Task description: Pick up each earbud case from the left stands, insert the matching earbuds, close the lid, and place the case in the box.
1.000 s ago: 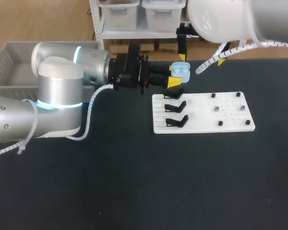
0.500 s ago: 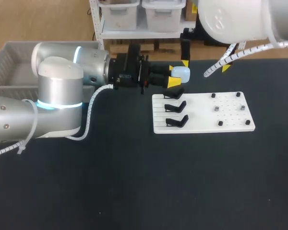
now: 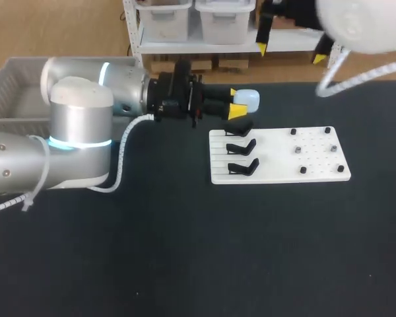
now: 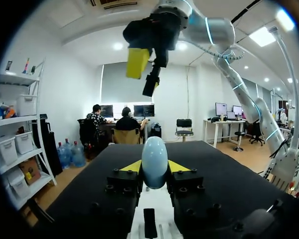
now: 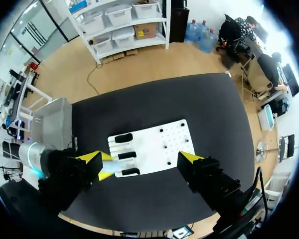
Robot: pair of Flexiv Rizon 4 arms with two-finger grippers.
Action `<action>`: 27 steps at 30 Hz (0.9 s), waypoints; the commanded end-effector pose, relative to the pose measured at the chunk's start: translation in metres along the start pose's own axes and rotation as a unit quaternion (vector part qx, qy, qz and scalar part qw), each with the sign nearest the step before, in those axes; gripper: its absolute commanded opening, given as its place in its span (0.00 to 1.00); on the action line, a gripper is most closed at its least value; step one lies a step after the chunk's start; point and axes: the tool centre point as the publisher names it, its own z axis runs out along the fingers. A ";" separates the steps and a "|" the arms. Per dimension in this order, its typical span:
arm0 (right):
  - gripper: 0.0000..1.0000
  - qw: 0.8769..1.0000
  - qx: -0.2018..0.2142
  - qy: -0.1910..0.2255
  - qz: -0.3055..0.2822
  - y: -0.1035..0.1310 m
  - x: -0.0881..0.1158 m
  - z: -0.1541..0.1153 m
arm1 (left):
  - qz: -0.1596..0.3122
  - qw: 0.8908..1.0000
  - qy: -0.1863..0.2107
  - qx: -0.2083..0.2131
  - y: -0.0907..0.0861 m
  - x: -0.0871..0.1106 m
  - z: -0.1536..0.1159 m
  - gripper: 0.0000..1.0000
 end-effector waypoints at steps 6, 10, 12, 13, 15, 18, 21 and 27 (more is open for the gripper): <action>1.00 0.995 -0.080 -0.057 0.002 -0.038 0.031 -0.025 | 0.000 0.996 0.039 -0.081 -0.033 -0.039 -0.054 0.00; 1.00 0.995 -0.080 -0.057 0.002 -0.038 0.031 -0.025 | -0.021 0.988 0.041 -0.147 -0.029 -0.034 -0.090 0.00; 1.00 0.995 -0.080 -0.057 0.002 -0.038 0.031 -0.025 | -0.035 0.980 0.054 -0.190 -0.024 -0.031 -0.111 0.00; 1.00 0.995 -0.080 -0.057 0.002 -0.038 0.031 -0.025 | -0.042 0.976 0.049 -0.209 -0.020 -0.030 -0.124 0.00; 1.00 0.995 -0.080 -0.057 0.002 -0.038 0.031 -0.025 | -0.052 0.968 0.055 -0.238 -0.010 -0.029 -0.148 0.00; 1.00 0.995 -0.080 -0.057 0.002 -0.038 0.031 -0.025 | -0.055 0.958 0.089 -0.268 0.007 -0.030 -0.185 0.00; 1.00 0.995 -0.080 -0.057 0.002 -0.038 0.031 -0.025 | -0.071 0.944 0.108 -0.302 0.026 -0.021 -0.224 0.00; 1.00 0.995 -0.080 -0.057 0.002 -0.038 0.031 -0.025 | -0.103 0.928 0.148 -0.327 0.059 0.005 -0.283 0.00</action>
